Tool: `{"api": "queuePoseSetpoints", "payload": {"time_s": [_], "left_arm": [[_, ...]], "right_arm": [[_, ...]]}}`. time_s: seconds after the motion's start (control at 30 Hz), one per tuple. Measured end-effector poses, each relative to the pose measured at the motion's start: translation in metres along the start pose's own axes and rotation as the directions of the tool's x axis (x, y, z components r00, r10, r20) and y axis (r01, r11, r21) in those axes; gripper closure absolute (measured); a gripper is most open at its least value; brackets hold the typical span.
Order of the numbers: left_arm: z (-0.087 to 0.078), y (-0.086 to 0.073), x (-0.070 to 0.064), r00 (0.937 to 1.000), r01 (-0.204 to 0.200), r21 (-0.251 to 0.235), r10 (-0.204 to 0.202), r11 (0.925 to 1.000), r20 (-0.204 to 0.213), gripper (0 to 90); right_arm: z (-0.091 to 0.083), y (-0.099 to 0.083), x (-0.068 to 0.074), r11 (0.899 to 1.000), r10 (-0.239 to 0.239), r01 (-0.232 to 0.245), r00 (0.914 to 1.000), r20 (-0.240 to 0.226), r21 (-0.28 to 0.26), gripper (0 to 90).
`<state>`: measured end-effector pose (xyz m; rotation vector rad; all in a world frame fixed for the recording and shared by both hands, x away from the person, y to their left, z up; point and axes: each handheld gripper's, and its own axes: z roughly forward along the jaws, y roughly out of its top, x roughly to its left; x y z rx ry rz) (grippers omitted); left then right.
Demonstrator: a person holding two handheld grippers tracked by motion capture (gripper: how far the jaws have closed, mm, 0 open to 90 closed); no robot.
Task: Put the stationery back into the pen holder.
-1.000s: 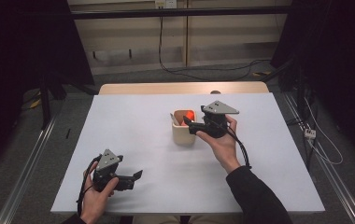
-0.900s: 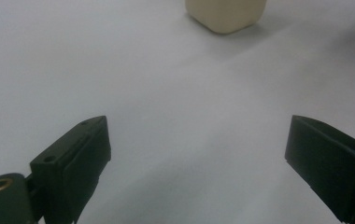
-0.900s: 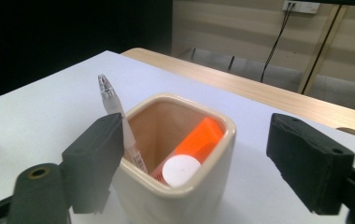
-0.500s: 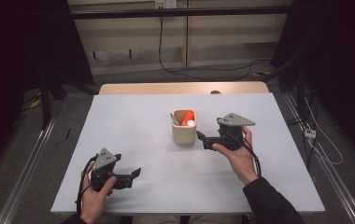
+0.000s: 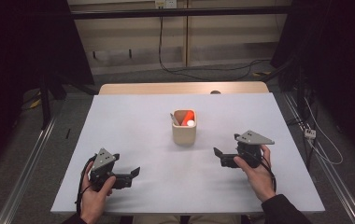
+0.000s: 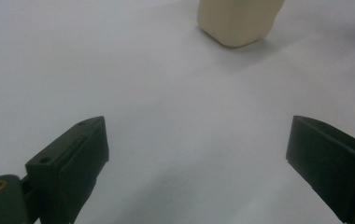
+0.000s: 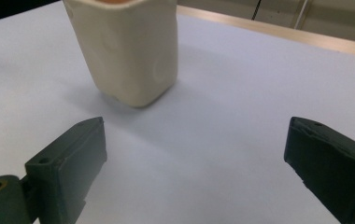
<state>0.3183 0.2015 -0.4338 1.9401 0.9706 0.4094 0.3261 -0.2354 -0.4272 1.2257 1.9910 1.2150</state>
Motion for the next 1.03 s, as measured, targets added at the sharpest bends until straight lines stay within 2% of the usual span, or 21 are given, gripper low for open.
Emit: {"api": "queuePoseSetpoints", "payload": {"time_s": [0.13,0.27,0.7,0.83,1.03], "left_arm": [[0.000,0.000,0.000,1.0000,0.007,0.000,-0.007,1.0000,0.004,5.7],[0.000,0.000,0.000,1.0000,-0.002,0.002,0.002,1.0000,0.006,5.7],[-0.001,0.000,-0.001,1.0000,0.010,0.002,-0.010,1.0000,0.002,5.7],[-0.001,0.000,-0.002,1.0000,-0.008,0.003,0.008,1.0000,0.001,5.7],[-0.002,0.000,-0.001,1.0000,0.001,0.004,-0.001,1.0000,-0.003,5.7]], "right_arm": [[-0.012,-0.009,-0.001,1.000,0.002,-0.002,0.9999,0.015,0.000,5.7],[-0.021,-0.017,0.001,1.000,0.003,-0.003,0.9995,0.031,0.001,5.7],[-0.043,-0.040,-0.002,1.000,0.027,-0.028,0.9972,0.070,0.013,6.0],[-0.050,-0.045,-0.004,0.999,0.033,-0.033,0.9954,0.090,0.001,6.1],[-0.047,-0.048,-0.005,1.000,0.023,-0.024,0.9958,0.089,0.010,6.0]]}}
